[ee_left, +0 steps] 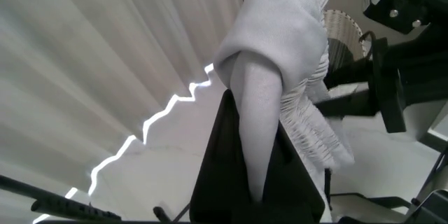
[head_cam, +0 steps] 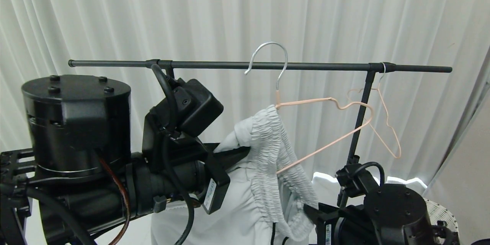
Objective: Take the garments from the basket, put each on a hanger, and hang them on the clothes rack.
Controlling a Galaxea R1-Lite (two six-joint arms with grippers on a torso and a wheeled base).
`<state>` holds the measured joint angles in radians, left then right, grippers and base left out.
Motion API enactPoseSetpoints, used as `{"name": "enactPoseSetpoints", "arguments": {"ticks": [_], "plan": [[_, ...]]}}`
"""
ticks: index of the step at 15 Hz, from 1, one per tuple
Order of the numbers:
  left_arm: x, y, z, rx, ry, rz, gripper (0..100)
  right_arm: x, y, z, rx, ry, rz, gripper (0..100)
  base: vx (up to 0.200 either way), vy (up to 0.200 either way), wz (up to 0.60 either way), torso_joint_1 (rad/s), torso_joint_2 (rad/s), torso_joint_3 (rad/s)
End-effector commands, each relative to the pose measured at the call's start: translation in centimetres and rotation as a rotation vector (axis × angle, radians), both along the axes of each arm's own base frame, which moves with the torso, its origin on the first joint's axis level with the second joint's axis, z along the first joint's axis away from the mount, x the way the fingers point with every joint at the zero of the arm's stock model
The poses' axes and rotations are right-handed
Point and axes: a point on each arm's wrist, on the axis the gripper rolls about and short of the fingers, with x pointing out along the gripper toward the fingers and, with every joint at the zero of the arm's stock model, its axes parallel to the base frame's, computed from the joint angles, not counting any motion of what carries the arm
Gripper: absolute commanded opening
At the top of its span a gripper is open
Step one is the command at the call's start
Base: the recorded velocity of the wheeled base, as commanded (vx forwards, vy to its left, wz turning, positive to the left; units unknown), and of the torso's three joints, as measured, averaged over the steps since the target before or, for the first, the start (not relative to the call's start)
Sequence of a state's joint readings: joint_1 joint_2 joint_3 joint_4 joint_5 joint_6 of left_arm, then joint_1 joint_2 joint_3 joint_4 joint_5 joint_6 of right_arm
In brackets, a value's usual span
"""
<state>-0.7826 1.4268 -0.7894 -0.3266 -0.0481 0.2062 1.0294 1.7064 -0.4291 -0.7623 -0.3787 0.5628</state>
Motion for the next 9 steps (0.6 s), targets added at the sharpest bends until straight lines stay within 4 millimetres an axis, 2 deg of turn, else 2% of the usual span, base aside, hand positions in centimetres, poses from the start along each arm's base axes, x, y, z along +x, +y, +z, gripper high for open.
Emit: {"name": "enactPoseSetpoints", "arguments": {"ticks": [1,4,7,9], "plan": [[0.0,0.0,0.0,0.001,0.000,0.000,0,0.3,-0.3,-0.3,-0.013,0.002,-0.021,0,0.000,0.000,0.00,0.000,0.00,0.000],[0.1,0.1,-0.3,0.014,0.002,0.006,0,1.7,-2.1,-0.6,-0.047,0.000,-0.112,0,0.000,0.000,0.00,0.000,0.00,0.000],[-0.2,0.7,-1.9,0.096,-0.001,-0.004,0,4.2,-4.5,-0.7,-0.105,-0.022,-0.224,0,0.000,0.000,0.00,0.000,0.00,0.000],[-0.3,0.9,-2.6,0.123,0.008,-0.004,0,5.1,-5.5,-0.7,-0.127,-0.029,-0.267,0,0.000,0.000,0.00,0.000,0.00,0.000]]}}
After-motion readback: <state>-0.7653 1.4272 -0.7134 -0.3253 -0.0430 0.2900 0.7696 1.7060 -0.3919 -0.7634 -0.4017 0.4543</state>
